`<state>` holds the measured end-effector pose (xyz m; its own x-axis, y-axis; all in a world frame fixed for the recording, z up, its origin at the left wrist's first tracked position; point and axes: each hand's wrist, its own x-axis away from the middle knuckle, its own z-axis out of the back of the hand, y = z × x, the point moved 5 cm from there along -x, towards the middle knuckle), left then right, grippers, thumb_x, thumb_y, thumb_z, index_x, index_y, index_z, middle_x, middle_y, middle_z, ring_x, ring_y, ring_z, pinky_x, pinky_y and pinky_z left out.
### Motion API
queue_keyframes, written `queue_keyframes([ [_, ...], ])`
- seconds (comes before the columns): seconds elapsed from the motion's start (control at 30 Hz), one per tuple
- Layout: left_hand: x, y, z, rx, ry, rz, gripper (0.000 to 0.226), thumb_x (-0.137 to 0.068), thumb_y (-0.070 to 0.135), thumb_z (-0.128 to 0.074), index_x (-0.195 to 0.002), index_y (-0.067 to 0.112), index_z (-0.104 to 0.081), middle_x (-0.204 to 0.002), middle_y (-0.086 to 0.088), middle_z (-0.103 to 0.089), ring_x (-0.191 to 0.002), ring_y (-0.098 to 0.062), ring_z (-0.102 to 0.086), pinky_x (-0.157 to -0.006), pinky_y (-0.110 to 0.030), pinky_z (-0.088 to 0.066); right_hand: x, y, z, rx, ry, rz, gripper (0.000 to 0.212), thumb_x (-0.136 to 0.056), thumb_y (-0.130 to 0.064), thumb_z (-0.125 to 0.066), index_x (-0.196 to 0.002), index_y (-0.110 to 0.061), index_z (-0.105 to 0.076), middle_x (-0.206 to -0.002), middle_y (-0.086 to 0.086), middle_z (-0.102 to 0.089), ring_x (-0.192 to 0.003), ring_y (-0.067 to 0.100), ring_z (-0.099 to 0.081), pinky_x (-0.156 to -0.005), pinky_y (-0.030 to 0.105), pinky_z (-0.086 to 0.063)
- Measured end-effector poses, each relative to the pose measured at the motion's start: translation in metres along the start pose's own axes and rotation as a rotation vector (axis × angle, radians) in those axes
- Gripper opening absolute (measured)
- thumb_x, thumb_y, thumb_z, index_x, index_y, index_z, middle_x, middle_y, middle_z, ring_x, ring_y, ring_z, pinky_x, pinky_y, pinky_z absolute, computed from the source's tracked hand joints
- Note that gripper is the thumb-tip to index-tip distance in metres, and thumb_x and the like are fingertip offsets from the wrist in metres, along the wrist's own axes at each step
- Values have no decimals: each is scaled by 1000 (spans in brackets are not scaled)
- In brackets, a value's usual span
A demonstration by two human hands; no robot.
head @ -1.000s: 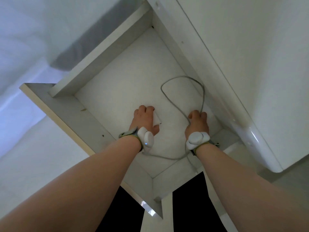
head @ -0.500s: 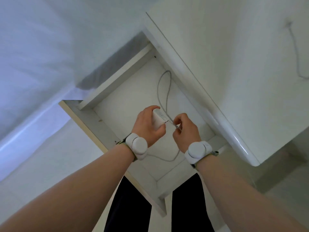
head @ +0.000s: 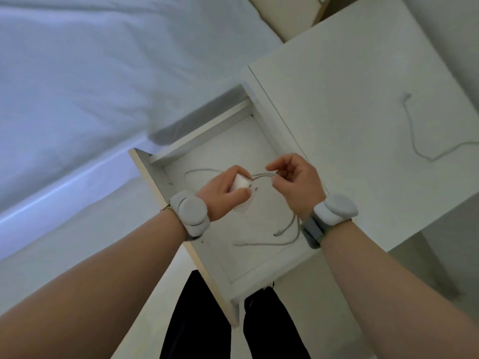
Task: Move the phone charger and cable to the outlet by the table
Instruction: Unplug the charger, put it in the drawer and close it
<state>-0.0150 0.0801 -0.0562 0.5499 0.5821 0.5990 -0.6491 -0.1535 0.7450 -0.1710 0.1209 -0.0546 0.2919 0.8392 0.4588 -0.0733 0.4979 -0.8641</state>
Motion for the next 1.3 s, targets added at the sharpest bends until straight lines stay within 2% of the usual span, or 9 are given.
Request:
queue_keyframes([
  [0.1, 17, 5, -23, 505, -16, 49, 41, -60, 44, -52, -95, 23, -57, -105, -19, -59, -96, -34, -55, -87, -42, -46, 8, -11, -3, -93, 9, -13, 28, -77, 11, -54, -86, -15, -63, -81, -1, -63, -73, 16, -54, -67, 18, -51],
  [0.2, 36, 21, -47, 874, -66, 103, 33, -61, 25, -51, -91, 12, -53, -94, -10, -56, -84, -19, -53, -67, -18, -50, 20, -18, -13, -270, 12, -44, 35, -78, 14, -51, -84, -20, -61, -86, 1, -63, -71, 14, -56, -65, 20, -52],
  [0.3, 45, 25, -65, 1040, -94, 143, 58, -47, 31, -59, -98, 4, -52, -88, -9, -56, -73, -12, -58, -58, -16, -51, 28, -19, -20, -479, 23, -114, 34, -80, 15, -49, -84, -16, -60, -84, 2, -61, -68, 15, -54, -60, 19, -50],
  [0.5, 70, 3, -68, 916, -150, 170, 55, -52, 42, -56, -97, 10, -56, -87, -8, -60, -68, -16, -60, -61, -26, -46, 45, -7, -37, -649, -3, -208, 30, -84, 16, -47, -84, -11, -58, -83, 5, -58, -72, 14, -55, -64, 17, -53],
  [0.6, 89, -21, -46, 528, 13, 183, 57, -62, 48, -51, -103, 9, -59, -91, -9, -59, -78, -21, -54, -67, -29, -41, 50, 2, -52, -568, -47, -227, 25, -86, 11, -49, -88, -12, -60, -87, 6, -60, -75, 17, -57, -67, 20, -55],
  [0.77, 127, -67, 0, 139, 405, 213, 28, -84, 33, -55, -108, 20, -54, -96, 0, -57, -77, -12, -54, -62, -21, -41, 73, 19, -93, 27, -196, -118, 33, -92, -8, -48, -124, -15, -53, -126, 6, -58, -108, 18, -55, -92, 26, -44],
  [0.87, 140, -101, 15, 41, 507, 297, 37, -82, 35, -58, -113, 19, -51, -105, 0, -48, -89, -19, -51, -74, -27, -42, 100, 33, -132, 762, -376, 213, 48, -94, -16, -42, -141, -16, -32, -152, 6, -29, -140, 23, -25, -115, 31, -17],
  [0.97, 154, -137, 29, -67, 556, 369, 48, -77, 40, -61, -117, 18, -48, -103, 2, -41, -98, -24, -51, -83, -32, -45, 124, 60, -176, 1242, -501, 338, 59, -93, -20, -36, -147, -18, -11, -159, 5, 2, -146, 27, 6, -118, 43, 5],
  [1.3, 166, -208, 36, -217, 494, 362, 51, -73, 44, -61, -116, 18, -48, -111, -4, -49, -106, -26, -49, -86, -33, -42, 123, 122, -243, 1599, -799, 302, 58, -90, -13, -26, -146, -11, -10, -158, 4, -4, -143, 34, 15, -115, 52, 11],
])
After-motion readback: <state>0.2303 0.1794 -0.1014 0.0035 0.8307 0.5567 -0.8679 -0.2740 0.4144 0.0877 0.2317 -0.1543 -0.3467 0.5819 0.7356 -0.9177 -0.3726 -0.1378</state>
